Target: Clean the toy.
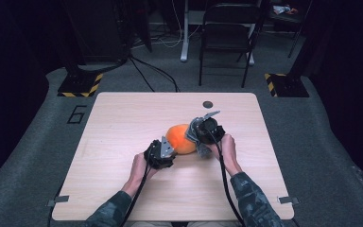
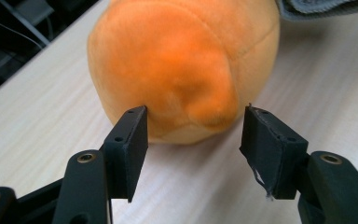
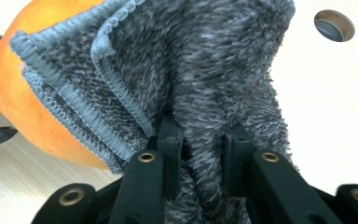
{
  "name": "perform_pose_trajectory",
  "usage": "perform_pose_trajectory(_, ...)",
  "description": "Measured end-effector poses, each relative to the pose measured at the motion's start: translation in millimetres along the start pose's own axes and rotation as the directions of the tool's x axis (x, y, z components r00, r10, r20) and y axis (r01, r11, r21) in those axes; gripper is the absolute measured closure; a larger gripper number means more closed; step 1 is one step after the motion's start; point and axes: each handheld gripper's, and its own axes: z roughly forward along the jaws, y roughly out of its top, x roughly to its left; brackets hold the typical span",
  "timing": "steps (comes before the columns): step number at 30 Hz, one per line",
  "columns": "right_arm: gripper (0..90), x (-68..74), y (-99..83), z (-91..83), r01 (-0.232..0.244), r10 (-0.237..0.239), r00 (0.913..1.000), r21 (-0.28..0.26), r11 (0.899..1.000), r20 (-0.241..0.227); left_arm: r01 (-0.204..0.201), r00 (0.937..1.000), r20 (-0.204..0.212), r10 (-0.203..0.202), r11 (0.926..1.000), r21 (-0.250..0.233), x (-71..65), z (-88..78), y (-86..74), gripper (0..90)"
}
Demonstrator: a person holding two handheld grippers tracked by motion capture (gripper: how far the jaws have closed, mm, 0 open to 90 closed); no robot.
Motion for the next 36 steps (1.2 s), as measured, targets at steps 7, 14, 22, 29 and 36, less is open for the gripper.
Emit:
perform_pose_trajectory(7, 73.4, -0.7, -0.5, -0.4, 0.0, 0.0, 0.9999, 0.004, 1.0, -0.01, 0.01, 0.9997, -0.024, -0.011, 0.9992, -0.04, -4.5, 4.1, -2.6, 64.7)
perform_pose_trajectory(14, 73.3, -2.7, 0.9, -6.2, -0.01, 0.01, 0.9998, -0.007, 1.0, -0.017, 0.065, 0.9978, 0.014, -0.064, 0.997, -0.043, 0.6, -2.6, 2.6, 77.9)
perform_pose_trajectory(22, 73.2, 3.1, 9.1, -28.0, 0.006, -0.007, 0.9995, -0.023, 1.0, -0.032, 0.198, 0.9767, 0.094, -0.193, 0.9789, -0.05, 15.5, -20.8, 14.0, 78.5)
perform_pose_trajectory(29, 73.2, 26.2, 18.5, -44.4, 0.082, -0.084, 0.996, -0.083, 0.993, -0.03, 0.237, 0.964, 0.134, -0.23, 0.9706, -0.041, 14.3, -22.4, 17.3, 78.1)
perform_pose_trajectory(36, 73.4, 46.6, 22.5, -46.3, 0.16, -0.164, 0.9861, -0.122, 0.98, -0.025, 0.23, 0.9648, 0.141, -0.222, 0.972, -0.046, 10.8, -21.6, 18.3, 78.1)
